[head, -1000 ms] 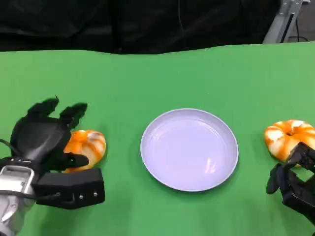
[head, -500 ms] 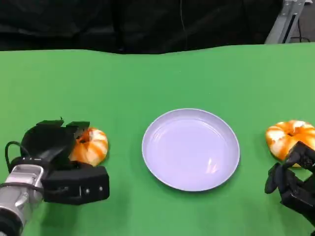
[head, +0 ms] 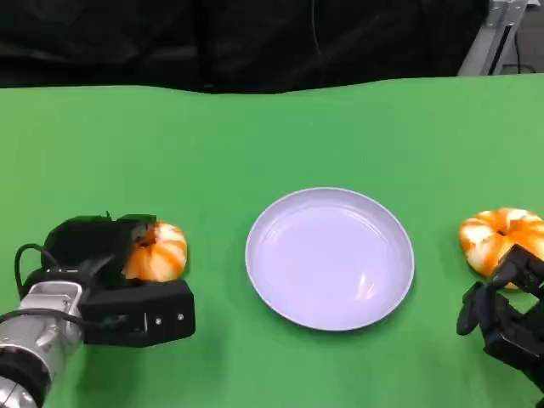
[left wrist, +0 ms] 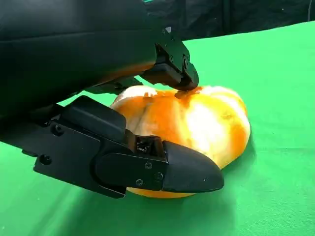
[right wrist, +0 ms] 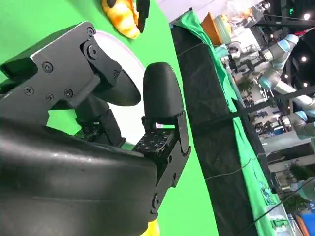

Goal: Grasp the bread from the table and place it into the plate.

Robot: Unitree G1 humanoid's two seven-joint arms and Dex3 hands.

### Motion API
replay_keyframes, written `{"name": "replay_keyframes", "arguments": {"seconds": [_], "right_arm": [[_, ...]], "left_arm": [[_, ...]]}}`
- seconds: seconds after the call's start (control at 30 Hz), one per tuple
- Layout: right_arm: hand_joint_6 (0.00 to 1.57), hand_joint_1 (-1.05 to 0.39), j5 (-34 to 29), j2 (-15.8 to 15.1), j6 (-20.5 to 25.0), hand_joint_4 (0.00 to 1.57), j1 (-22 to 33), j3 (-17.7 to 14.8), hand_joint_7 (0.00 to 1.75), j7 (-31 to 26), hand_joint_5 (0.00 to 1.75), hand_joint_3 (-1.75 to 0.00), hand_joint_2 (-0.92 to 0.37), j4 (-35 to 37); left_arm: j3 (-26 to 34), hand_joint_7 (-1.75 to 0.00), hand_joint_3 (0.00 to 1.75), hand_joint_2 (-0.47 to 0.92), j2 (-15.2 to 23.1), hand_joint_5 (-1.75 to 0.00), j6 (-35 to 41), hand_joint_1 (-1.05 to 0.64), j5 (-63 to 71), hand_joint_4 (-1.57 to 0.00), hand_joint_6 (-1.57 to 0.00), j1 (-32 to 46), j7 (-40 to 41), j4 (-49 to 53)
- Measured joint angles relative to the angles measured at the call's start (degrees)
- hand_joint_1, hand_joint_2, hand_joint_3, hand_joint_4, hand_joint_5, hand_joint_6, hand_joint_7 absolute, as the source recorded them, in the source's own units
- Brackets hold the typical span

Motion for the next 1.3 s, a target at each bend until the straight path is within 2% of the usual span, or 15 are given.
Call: {"name": "replay_keyframes", "arguments": {"seconds": [0.13,0.23,0.3,0.37,0.47,0.5,0.53,0.57,0.63,0.67,0.7,0.77,0.8,0.9,1.3], "right_arm": [[0.79,-0.04,0.00,0.00,0.00,0.89,0.14,0.00,1.57,-0.01,1.75,-1.37,-0.42,-0.15],[0.80,-0.05,0.01,0.00,0.01,0.89,0.22,0.01,1.57,-0.01,1.75,-1.37,-0.41,-0.31],[0.80,-0.05,0.03,0.00,0.01,0.89,0.23,0.03,1.56,0.00,1.75,-1.37,-0.41,-0.35],[0.80,-0.05,0.05,0.00,0.01,0.89,0.25,0.03,1.56,0.04,1.75,-1.36,-0.41,-0.36],[0.80,-0.05,0.08,0.00,0.01,0.89,0.27,0.03,1.56,0.20,1.75,-1.36,-0.41,-0.37],[0.80,-0.05,0.08,0.00,0.01,0.89,0.28,0.03,1.56,0.24,1.75,-1.36,-0.41,-0.37],[0.79,-0.05,0.10,0.00,0.01,0.89,0.30,0.03,1.56,0.26,1.75,-1.36,-0.42,-0.39],[0.79,-0.05,0.10,0.00,0.02,0.88,0.37,0.03,1.56,0.26,1.75,-1.36,-0.42,-0.51],[0.79,-0.05,0.11,0.00,0.08,0.88,0.56,0.04,1.56,0.26,1.75,-1.35,-0.42,-1.18],[0.80,-0.04,0.12,0.00,0.08,0.88,0.56,0.04,1.55,0.26,1.75,-1.35,-0.42,-1.46],[0.80,-0.04,0.12,0.00,0.15,0.88,0.57,0.04,1.55,0.25,1.75,-1.34,-0.43,-1.66],[0.80,-0.04,0.14,0.00,0.33,0.88,0.70,0.05,1.55,0.12,1.75,-1.34,-0.43,-2.20],[0.80,-0.04,0.15,0.00,0.34,0.88,0.75,0.05,1.55,0.07,1.75,-1.34,-0.44,-2.33],[0.79,-0.03,0.35,0.00,0.56,0.88,0.99,0.05,1.55,0.11,1.75,-1.34,-0.44,-2.38],[0.79,-0.03,0.59,-0.01,1.07,0.88,1.62,0.04,1.55,0.27,1.75,-1.34,-0.44,-2.90]], "left_arm": [[-0.47,-0.03,0.26,0.92,-0.02,-0.04,-0.56,-0.75,-0.63,-0.51,-0.51,-0.13,0.05,0.66],[-0.84,-0.05,0.21,0.92,-0.04,-0.07,-1.26,-0.51,-1.03,-0.62,-0.60,-0.15,0.79,1.11],[-0.83,-0.07,0.25,0.92,-0.13,-0.09,-1.97,-0.34,-1.30,-0.77,-0.74,-0.15,1.59,1.52],[-0.75,-0.07,0.31,0.92,-0.33,-0.09,-2.69,-0.28,-2.15,-0.86,-0.83,-0.14,2.30,1.89],[-0.70,-0.06,0.33,0.92,-0.36,-0.08,-3.45,-0.26,-3.08,-0.88,-0.85,-0.15,2.74,2.02],[-0.72,-0.06,0.24,0.92,-0.36,-0.44,-3.59,-0.24,-3.14,-0.90,-1.00,-0.15,2.89,2.02],[-0.71,-0.05,0.15,0.92,-0.36,-0.74,-3.73,-0.22,-3.29,-0.85,-1.08,-0.16,2.99,2.04],[-0.65,-0.04,0.07,0.91,-0.37,-0.96,-3.94,-0.19,-3.59,-0.82,-1.15,-0.19,2.97,2.04],[-0.32,-0.04,0.03,0.91,-0.39,-1.08,-4.11,-0.18,-4.59,-0.81,-1.18,-0.52,2.45,2.04],[-0.20,-0.11,0.15,0.91,-0.43,-1.30,-4.16,-0.16,-5.01,-0.79,-1.23,-0.78,2.23,2.04],[-0.15,-0.67,0.25,0.92,-0.49,-1.56,-4.21,-0.15,-5.21,-0.73,-1.02,-1.05,2.07,2.04],[-0.08,-1.46,0.30,0.92,-0.62,-1.71,-4.64,-0.14,-5.47,-0.70,-0.66,-1.25,2.11,2.01],[-0.04,-1.60,0.31,0.92,-0.67,-1.73,-4.85,-0.14,-5.50,-0.70,-0.60,-1.26,2.28,1.99],[-0.03,-1.73,0.31,0.92,-0.88,-1.74,-5.04,-0.13,-5.49,-0.68,-0.52,-1.23,2.73,2.00],[0.20,-1.75,0.39,0.92,-1.16,-1.75,-6.09,-0.13,-5.57,-0.68,-0.53,-0.30,5.73,2.00]]}}
